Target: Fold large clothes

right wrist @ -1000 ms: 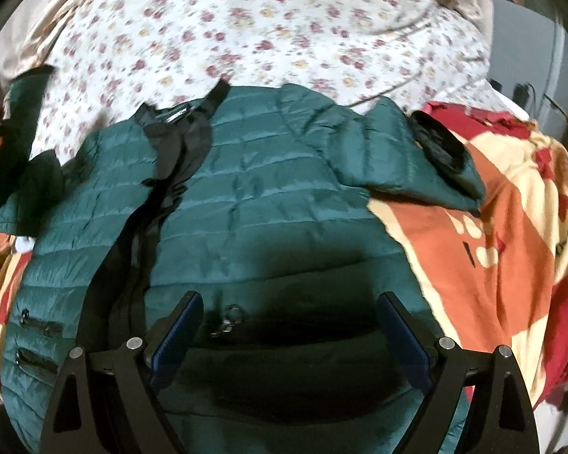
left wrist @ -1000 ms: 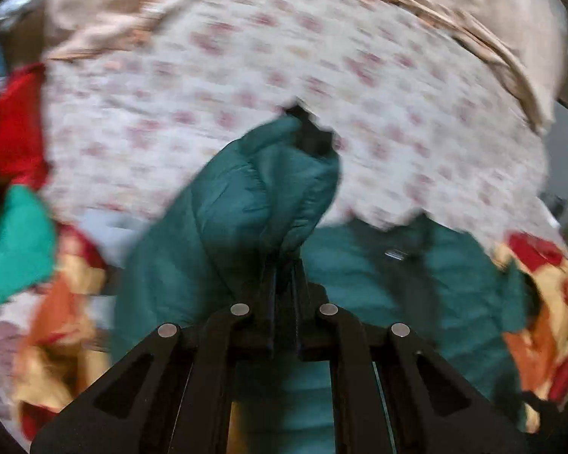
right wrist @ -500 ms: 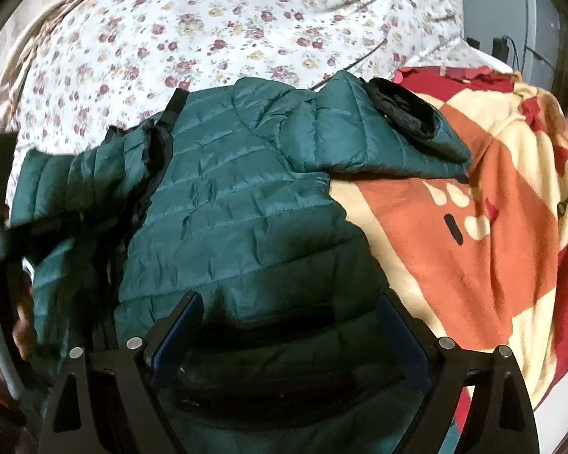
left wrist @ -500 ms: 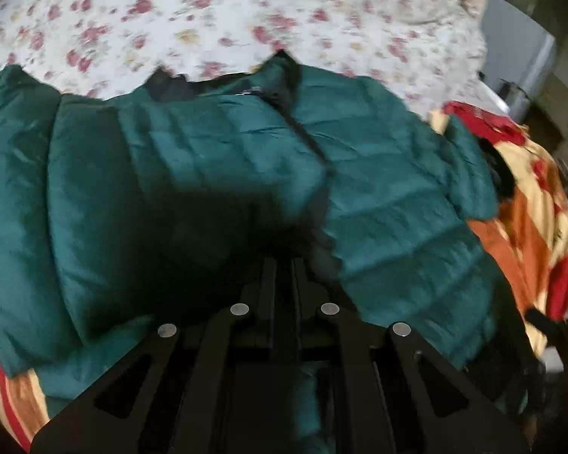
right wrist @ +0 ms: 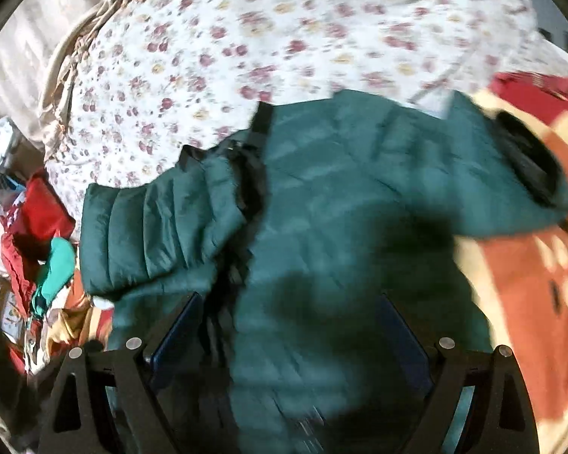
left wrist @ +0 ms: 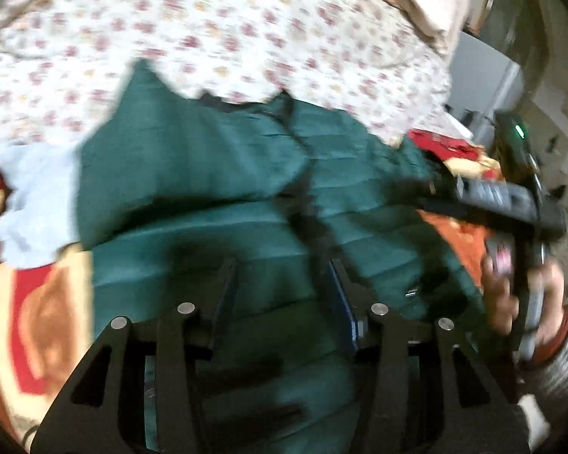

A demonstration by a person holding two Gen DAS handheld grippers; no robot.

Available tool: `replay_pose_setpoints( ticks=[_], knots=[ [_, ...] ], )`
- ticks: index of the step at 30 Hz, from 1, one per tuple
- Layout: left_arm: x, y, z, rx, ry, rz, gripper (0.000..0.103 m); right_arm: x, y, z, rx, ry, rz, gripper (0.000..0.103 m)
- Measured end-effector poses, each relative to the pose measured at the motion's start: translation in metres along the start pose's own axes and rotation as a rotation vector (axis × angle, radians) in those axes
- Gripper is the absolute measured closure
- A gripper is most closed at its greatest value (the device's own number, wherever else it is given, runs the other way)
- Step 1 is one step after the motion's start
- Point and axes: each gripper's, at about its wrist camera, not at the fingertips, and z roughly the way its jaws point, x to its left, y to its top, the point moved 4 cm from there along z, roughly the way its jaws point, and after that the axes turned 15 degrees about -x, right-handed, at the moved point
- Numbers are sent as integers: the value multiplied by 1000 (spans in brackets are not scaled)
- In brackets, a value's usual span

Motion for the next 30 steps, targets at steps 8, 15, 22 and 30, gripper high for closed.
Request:
replay_pose_setpoints(
  ticks=[8, 15, 22, 30],
  knots=[
    [84, 32, -8, -110, 166, -79, 55, 14, 38, 95, 62, 58, 127, 12],
    [140, 57, 32, -97, 239, -181, 55, 30, 37, 145, 142, 32, 68, 36],
    [139, 35, 70, 13, 300, -125, 55, 42, 38, 131, 141, 54, 0, 90],
    [128, 15, 89, 98, 373, -48, 55, -18, 55, 82, 26, -102, 12, 91]
  ],
)
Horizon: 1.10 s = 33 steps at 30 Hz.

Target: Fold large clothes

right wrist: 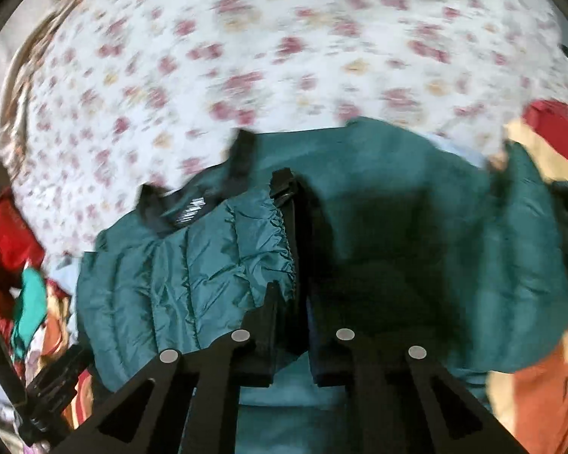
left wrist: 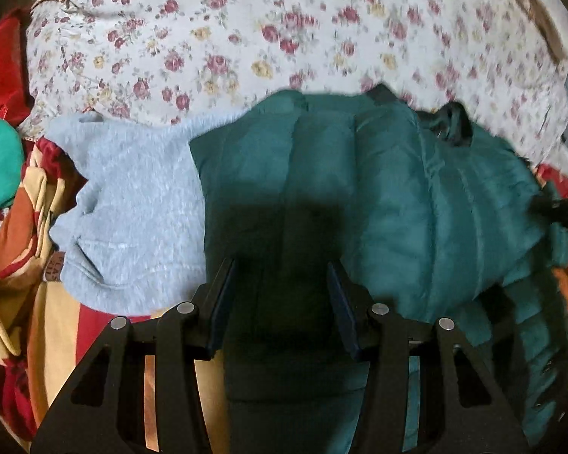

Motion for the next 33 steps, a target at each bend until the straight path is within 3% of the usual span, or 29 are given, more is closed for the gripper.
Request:
replay_pose_setpoints(
  ticks=[8, 13, 15, 17, 18, 24, 27, 33],
  knots=[
    [-18, -9, 14, 5, 87, 107, 55, -34, -28, 29, 81, -42, 50, 91],
    [-12, -3, -7, -7, 50, 68, 55, -27, -27, 22, 70, -56, 14, 88],
    [-12, -1, -24, -33, 39, 48, 55, -20, -25, 7, 49, -43, -16, 85],
    [-14, 0, -50, -74, 33, 47, 55, -14, -25, -18, 3, -25, -56, 63],
    [-17, -1, -61, -89, 28, 51, 55, -10, -26, -28, -18, -11, -67, 58],
    [-34, -15, -114, -141, -12, 47, 55, -11, -34, -98, -130, 16, -120, 56],
    [-37, -29, -128, -139, -34, 20, 55, -51, -34, -140, -203, -46, -124, 56],
    [-47, -68, -138, -127, -22, 30, 55, -147, -23, -176, -209, -271, -153, 56]
  ],
)
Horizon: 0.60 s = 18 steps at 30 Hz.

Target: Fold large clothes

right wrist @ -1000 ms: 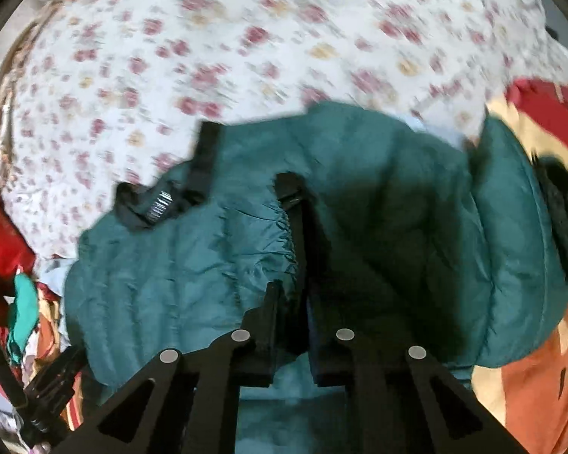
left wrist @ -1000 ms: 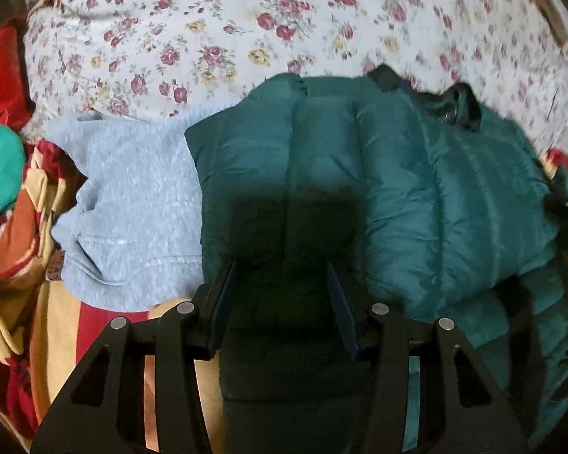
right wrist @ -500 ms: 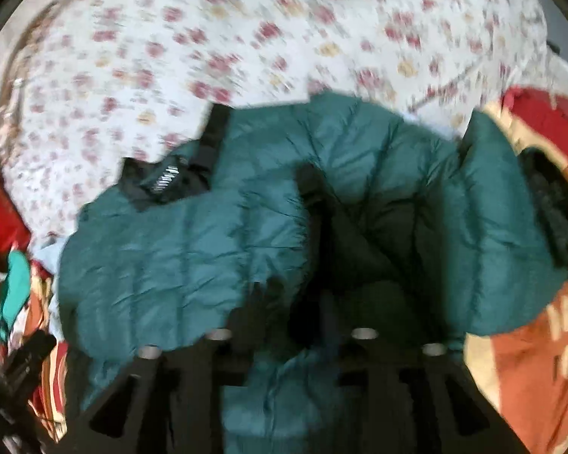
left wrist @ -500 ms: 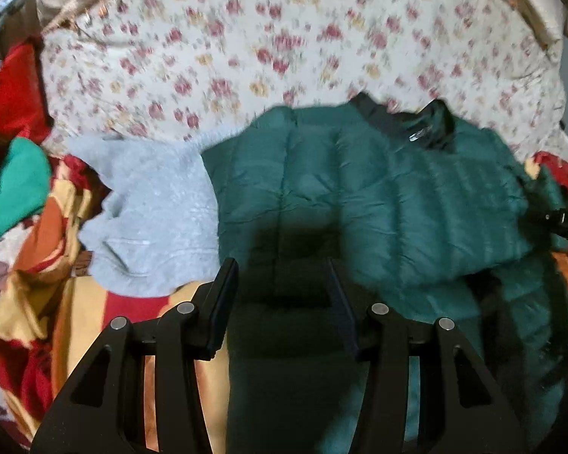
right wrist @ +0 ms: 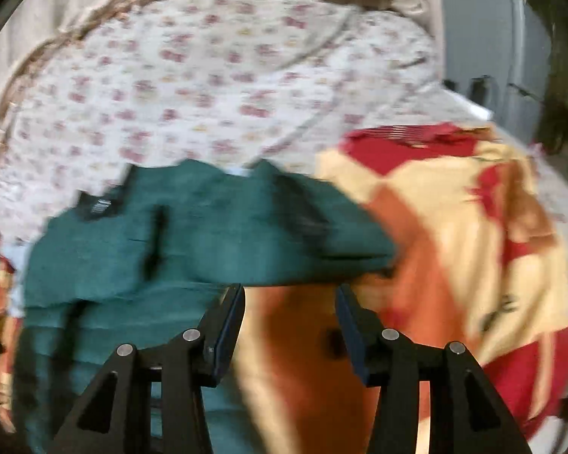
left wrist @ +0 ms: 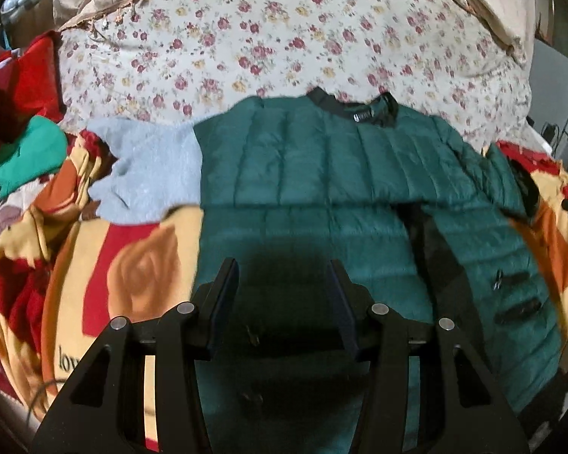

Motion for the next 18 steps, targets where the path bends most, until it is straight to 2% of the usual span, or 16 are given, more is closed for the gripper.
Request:
replay_pose_setpoints(
  ticks=[3, 7, 12, 18],
  knots=[
    [-8, -14, 0, 16, 8, 22, 55, -22, -4, 11, 39, -13, -48, 55],
    [-13, -20, 1, 24, 12, 52, 55, -21, -9, 42, 94, 5, -72, 55],
    [-19, -20, 4, 19, 15, 79, 55, -12, -2, 77, 83, -36, -125, 55],
    [-21, -24, 13, 41, 10, 87, 55, -12, -2, 117, 113, -79, -147, 55]
  ],
)
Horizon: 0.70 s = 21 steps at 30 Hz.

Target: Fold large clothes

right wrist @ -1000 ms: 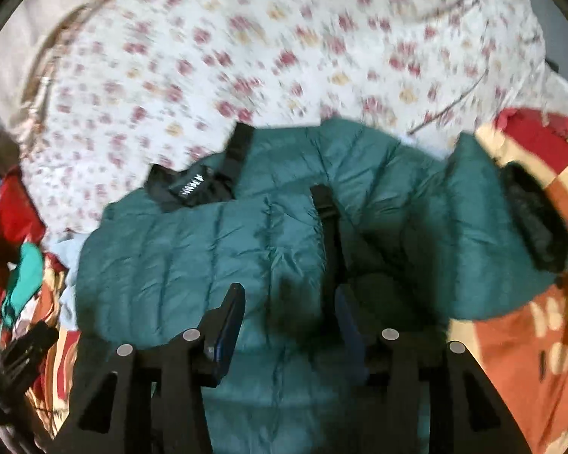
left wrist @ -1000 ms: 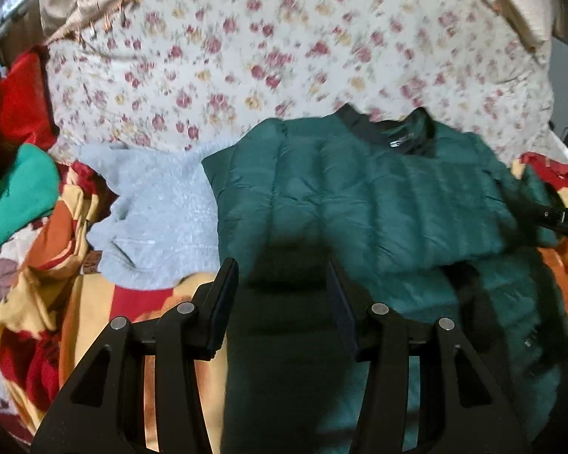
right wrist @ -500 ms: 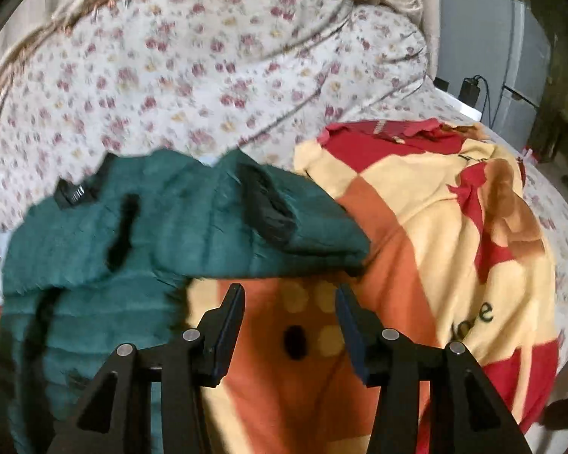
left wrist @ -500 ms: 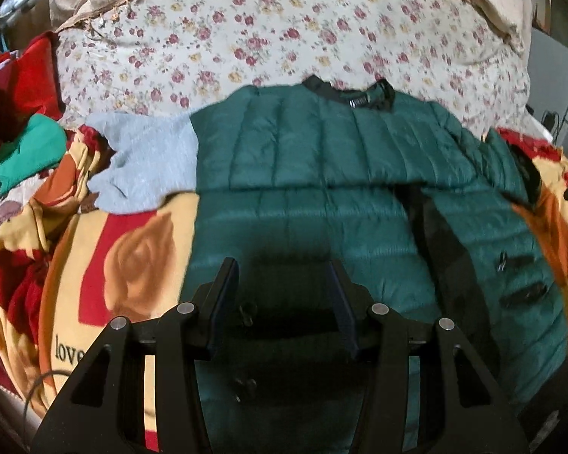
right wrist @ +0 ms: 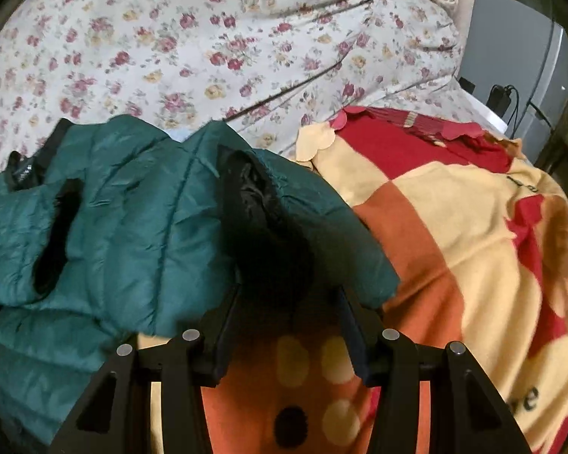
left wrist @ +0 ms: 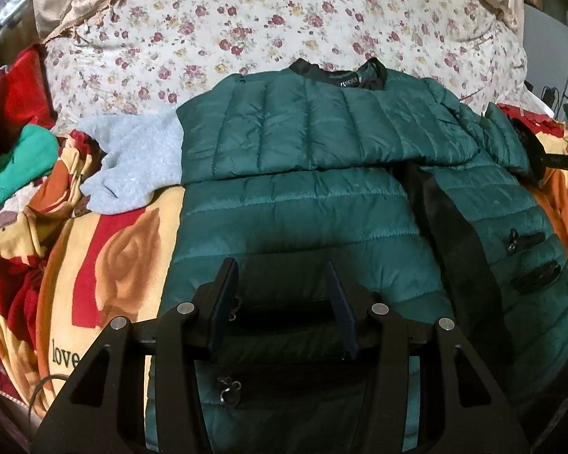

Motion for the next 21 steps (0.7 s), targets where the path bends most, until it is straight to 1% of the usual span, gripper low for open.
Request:
replay_pose_setpoints(
  ticks=[5, 6, 7, 8, 9, 11, 14, 16, 18, 21],
  knots=[
    [0, -1, 3, 8, 0, 1, 55, -9, 1, 25, 32, -31, 28, 56],
    [0, -1, 2, 7, 3, 3, 55, -12, 1, 27, 37, -33, 43, 60],
    [0, -1, 2, 7, 4, 4, 55, -17, 0, 29, 48, -29, 70, 79],
    [0, 0, 2, 5, 4, 4, 55, -21, 0, 29, 59, -27, 96, 83],
    [0, 0, 1, 3, 5, 3, 55, -27, 1, 27, 65, -24, 131, 85],
    [2, 1, -1, -4, 6, -5, 55, -45, 5, 17, 52, -8, 224, 88],
    [6, 4, -7, -18, 2, -17, 55, -67, 13, -1, 28, 7, 331, 89],
    [9, 5, -11, -29, 1, -25, 55, -82, 21, -18, 10, 51, 435, 89],
    [13, 7, -16, -40, -2, -38, 55, -90, 30, -35, -6, 114, 532, 89],
    [20, 9, -22, -53, -5, -59, 55, -82, 45, -59, -27, 206, 605, 89]
  ],
)
